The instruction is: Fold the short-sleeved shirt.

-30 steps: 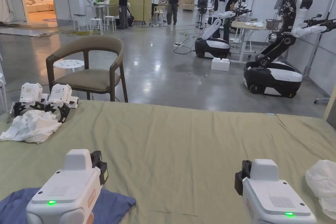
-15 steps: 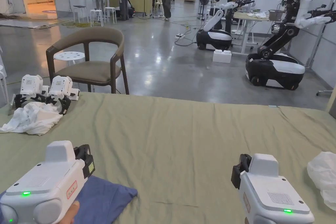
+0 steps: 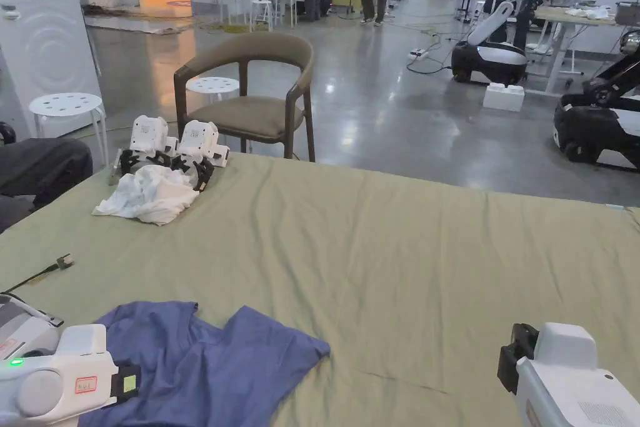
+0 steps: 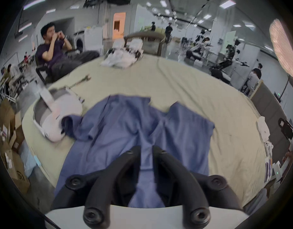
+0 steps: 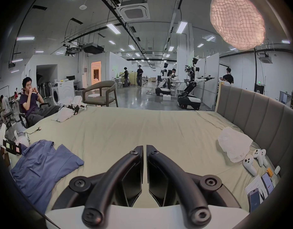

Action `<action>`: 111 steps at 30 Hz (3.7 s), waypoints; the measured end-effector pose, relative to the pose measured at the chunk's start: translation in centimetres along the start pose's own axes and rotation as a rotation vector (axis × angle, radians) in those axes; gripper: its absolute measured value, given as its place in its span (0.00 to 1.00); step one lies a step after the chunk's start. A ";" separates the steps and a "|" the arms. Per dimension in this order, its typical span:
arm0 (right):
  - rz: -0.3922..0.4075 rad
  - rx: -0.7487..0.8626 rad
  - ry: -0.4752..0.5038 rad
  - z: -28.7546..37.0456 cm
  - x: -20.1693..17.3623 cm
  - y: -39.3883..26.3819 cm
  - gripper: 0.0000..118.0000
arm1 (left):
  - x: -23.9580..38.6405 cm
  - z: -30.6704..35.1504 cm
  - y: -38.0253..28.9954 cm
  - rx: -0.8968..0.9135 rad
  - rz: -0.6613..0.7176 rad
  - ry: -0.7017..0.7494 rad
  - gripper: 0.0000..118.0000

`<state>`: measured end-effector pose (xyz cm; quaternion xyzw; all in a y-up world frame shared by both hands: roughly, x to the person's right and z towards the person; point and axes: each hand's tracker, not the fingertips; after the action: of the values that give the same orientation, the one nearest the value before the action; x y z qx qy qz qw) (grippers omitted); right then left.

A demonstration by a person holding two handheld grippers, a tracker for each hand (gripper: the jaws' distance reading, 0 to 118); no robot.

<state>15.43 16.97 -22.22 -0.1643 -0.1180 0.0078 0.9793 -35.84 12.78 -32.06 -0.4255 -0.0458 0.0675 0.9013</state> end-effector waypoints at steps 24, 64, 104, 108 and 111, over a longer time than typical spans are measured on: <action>0.064 -0.088 0.037 -0.7 -1.4 -2.9 0.02 | -1.0 -11.1 -5.2 -0.159 -0.252 0.090 0.00; -0.051 0.034 -0.095 4.4 8.0 -0.5 0.02 | 34.4 10.7 10.1 0.493 -0.488 -0.571 0.00; -0.060 0.113 -0.063 4.6 4.9 0.7 0.02 | 21.6 4.4 -3.4 0.476 -0.269 -0.206 0.00; -0.052 0.098 -0.057 4.2 4.9 0.4 0.02 | 19.9 0.2 -3.3 0.231 -0.210 -0.198 0.00; -0.053 0.080 -0.059 3.9 5.3 -0.1 0.02 | 18.9 -3.8 -3.7 0.043 -0.163 -0.183 0.17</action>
<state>19.64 18.43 -17.38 -0.1217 -0.1506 -0.0085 0.9810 -16.30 10.59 -31.10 -0.3932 -0.1608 0.0338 0.9046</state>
